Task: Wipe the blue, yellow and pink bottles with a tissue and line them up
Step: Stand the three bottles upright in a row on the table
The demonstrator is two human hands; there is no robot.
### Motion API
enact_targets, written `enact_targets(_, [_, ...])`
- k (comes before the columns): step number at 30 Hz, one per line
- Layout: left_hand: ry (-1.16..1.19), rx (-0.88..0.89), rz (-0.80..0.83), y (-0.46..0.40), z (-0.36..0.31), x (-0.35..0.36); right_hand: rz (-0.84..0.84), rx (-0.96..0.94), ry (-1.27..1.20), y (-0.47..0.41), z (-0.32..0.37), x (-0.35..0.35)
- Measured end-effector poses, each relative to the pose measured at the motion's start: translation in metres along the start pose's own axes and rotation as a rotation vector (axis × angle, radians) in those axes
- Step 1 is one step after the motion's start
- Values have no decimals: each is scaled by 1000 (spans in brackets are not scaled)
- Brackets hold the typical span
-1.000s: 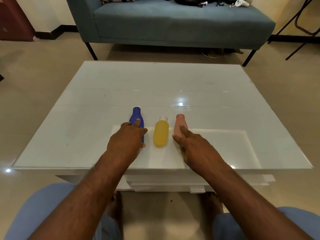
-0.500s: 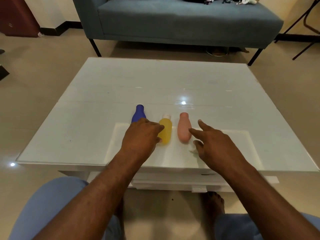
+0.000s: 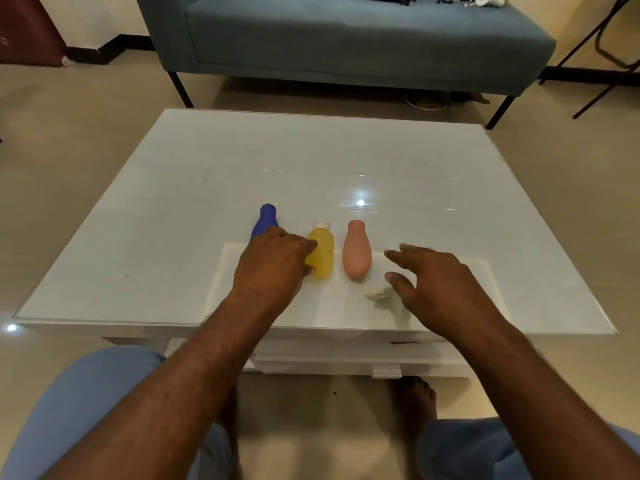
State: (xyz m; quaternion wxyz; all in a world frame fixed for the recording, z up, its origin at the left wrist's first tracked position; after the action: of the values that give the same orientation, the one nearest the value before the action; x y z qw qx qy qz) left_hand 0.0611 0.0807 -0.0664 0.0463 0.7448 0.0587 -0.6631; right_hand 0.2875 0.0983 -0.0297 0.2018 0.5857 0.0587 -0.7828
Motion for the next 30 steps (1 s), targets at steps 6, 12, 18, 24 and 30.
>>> enact_targets(6, [92,-16,-45,9,2,-15,113,6,53,9,-4,14])
enact_targets(12, [161,-39,-30,12,3,-16,-18,18,-24,-2,-8,25])
enact_targets(18, [224,-48,-41,13,7,-13,-219,117,-405,-6,-22,11])
enact_targets(24, [239,46,6,16,-9,-7,-392,212,-830,-13,-35,4])
enact_targets(30, [33,325,83,32,-62,9,-364,150,-682,-34,-7,0])
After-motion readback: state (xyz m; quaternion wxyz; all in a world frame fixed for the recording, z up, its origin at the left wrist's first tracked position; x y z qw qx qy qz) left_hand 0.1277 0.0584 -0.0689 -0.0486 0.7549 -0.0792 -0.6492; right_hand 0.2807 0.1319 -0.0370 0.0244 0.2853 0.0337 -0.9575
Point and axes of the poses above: each hand's wrist, its own y-axis away from the middle knuckle, its own x-axis out of the palm, z = x × y, the point moved 4 cm from there along -y, towards the middle knuckle, and after that the axes turned 4 degrees about -x, right-handed, at the moved point
